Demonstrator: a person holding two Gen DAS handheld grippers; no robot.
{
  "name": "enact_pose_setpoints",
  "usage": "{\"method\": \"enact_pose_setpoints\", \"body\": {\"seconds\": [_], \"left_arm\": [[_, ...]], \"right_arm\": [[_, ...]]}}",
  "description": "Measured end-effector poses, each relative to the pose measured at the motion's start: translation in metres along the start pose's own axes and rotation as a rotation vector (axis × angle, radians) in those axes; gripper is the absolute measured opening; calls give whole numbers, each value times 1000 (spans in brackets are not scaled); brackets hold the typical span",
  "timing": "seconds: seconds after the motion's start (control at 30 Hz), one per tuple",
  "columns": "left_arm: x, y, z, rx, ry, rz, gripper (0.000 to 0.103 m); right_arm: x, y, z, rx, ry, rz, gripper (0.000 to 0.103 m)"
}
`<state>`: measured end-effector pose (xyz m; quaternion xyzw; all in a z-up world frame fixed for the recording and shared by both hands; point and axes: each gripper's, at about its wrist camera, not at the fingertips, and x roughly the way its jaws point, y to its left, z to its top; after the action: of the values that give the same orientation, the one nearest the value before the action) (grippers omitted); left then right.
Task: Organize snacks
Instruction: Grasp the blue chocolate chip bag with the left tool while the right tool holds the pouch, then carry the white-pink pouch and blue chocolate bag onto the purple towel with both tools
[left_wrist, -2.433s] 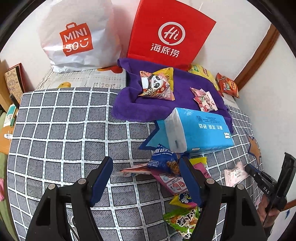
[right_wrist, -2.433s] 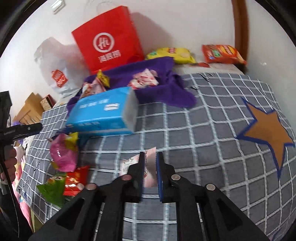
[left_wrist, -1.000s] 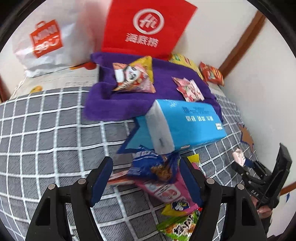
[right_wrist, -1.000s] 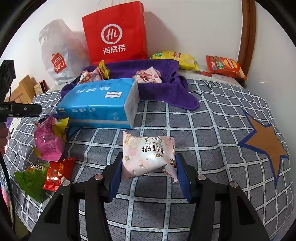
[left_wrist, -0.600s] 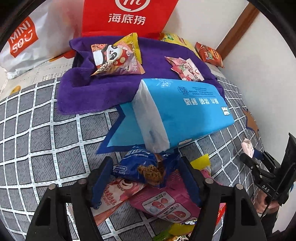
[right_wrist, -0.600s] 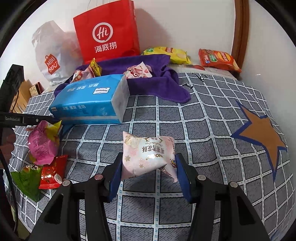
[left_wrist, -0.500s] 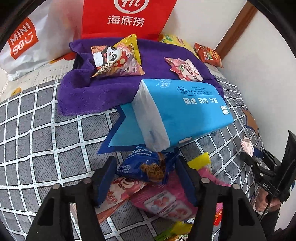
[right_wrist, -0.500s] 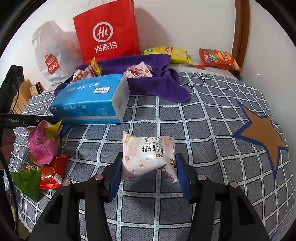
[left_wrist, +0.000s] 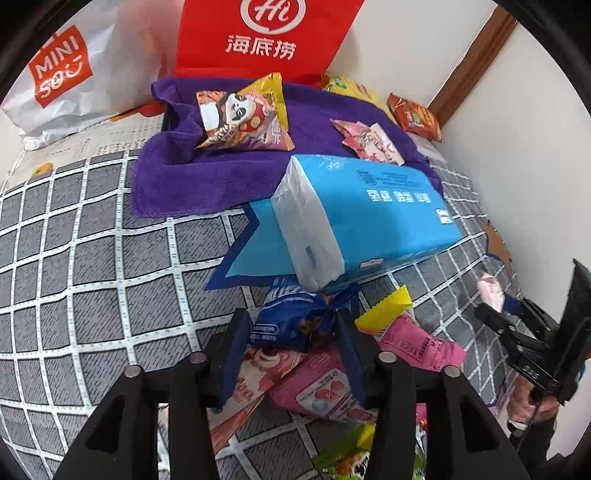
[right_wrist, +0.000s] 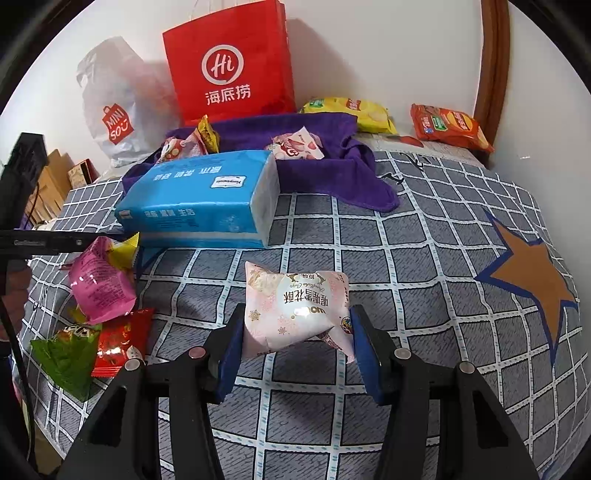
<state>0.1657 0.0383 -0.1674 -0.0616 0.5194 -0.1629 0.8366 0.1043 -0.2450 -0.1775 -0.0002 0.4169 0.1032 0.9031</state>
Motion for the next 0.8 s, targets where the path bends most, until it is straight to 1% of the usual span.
{"method": "enact_pose_setpoints", "body": {"seconds": [0.03,0.1,0.17,0.2,0.23,0.27,0.3,0.33,0.37,0.63,0.8], "left_arm": [[5,-2,2,4,9,14,54],[13,-5,4,20,28,42,56],[19,-7,6,32,25,49,56],[19,-8,6,38,20,52,54],[18,-9,6,40,18,45,48],[17,-9,6,37,19,33,46],[15,-9,6,37,16,29,43],[12,-9,5,36,9,23,38],[8,-9,4,33,3,17,37],[-32,-5,-4,4,-67,0,34],[-57,-16,-6,16,-118,-5,34]], "right_arm": [[-1,0,0,1,-1,-1,54],[-2,-1,0,6,-3,-1,54],[-3,-3,-1,12,-3,-2,54],[-3,-3,-1,14,-3,-2,54],[-3,-4,-1,16,-3,-3,54],[-3,-4,-1,18,-2,-5,54],[-3,-4,-1,20,-2,-4,54],[-3,-4,-1,22,-2,-3,54],[-3,-4,-1,23,-3,-1,54],[-15,16,7,-13,-41,27,54],[-26,28,13,-34,-62,32,54]]}}
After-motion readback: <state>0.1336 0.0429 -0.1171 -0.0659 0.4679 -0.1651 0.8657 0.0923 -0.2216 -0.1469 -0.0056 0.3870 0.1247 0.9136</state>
